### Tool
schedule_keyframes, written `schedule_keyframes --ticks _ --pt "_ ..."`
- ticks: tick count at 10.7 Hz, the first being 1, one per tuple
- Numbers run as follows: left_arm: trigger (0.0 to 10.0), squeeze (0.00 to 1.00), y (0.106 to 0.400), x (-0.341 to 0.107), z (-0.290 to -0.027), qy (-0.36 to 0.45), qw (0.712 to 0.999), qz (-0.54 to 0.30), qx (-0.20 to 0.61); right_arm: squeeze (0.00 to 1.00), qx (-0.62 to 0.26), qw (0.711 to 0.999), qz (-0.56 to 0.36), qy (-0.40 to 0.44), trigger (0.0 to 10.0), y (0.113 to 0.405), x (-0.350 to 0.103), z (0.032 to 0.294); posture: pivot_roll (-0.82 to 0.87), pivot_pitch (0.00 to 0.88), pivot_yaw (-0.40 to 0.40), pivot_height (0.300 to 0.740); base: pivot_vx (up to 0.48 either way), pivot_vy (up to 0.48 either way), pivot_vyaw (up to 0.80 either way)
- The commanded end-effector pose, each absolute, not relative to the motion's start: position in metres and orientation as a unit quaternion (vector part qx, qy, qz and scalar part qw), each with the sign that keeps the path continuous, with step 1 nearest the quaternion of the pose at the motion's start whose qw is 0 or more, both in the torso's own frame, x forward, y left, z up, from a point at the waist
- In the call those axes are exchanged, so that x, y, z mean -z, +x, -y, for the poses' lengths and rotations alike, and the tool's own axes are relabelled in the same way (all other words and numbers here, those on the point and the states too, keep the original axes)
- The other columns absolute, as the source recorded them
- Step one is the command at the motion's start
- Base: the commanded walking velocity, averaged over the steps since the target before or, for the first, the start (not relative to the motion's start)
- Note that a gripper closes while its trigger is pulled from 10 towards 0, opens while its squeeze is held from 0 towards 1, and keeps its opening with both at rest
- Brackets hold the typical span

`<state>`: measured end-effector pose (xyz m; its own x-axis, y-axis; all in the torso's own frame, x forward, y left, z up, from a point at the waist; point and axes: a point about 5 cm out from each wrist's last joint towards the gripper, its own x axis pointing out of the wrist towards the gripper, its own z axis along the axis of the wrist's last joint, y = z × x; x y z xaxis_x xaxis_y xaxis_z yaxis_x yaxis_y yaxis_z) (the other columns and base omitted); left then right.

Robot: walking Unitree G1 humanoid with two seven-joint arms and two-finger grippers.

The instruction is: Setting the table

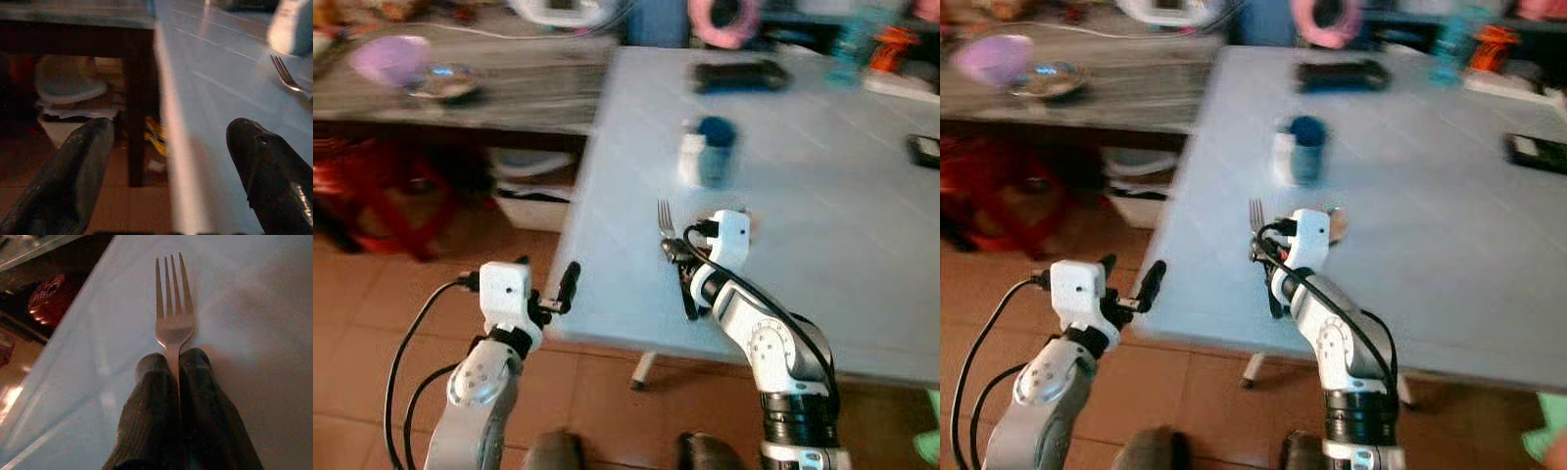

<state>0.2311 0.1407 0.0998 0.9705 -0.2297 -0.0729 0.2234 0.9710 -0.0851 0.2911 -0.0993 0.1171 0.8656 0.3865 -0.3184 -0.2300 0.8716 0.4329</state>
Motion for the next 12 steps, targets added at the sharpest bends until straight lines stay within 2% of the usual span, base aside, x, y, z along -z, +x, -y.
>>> schedule_keyframes --ticks 1,3,6,8,10,12 --pt "10.0 0.00 0.231 -0.096 -0.147 -0.027 0.993 -0.047 0.100 0.00 -0.180 0.942 -0.197 0.202 0.0 0.289 -0.120 0.094 0.01 0.102 0.033 0.740 0.000 0.480 0.00" --pt "10.0 0.00 0.232 -0.097 -0.147 -0.024 0.993 -0.043 0.103 0.00 -0.190 0.942 -0.189 0.203 0.0 0.289 -0.124 0.094 0.00 0.098 0.034 0.740 0.000 0.480 0.00" --pt "10.0 0.00 0.232 -0.097 -0.146 -0.031 0.993 -0.041 0.110 0.00 -0.162 0.941 -0.229 0.190 0.0 0.281 -0.109 0.108 0.00 0.099 0.034 0.740 0.000 0.460 0.00" --pt "10.0 0.00 0.233 -0.097 -0.145 -0.030 0.992 -0.039 0.115 0.00 -0.172 0.947 -0.193 0.193 0.0 0.284 -0.120 0.107 0.00 0.093 0.037 0.740 0.000 0.480 0.00" --pt "10.0 0.00 0.235 -0.099 -0.148 -0.026 0.994 -0.033 0.098 0.00 -0.137 0.971 -0.109 0.162 0.0 0.294 -0.140 0.115 -0.01 0.084 0.037 0.740 0.000 0.472 0.00" --pt "10.0 0.00 0.233 -0.092 -0.149 -0.038 0.996 -0.038 0.072 0.00 -0.118 0.978 -0.082 0.151 0.0 0.296 -0.143 0.122 -0.02 0.081 0.034 0.740 0.000 0.420 0.00"
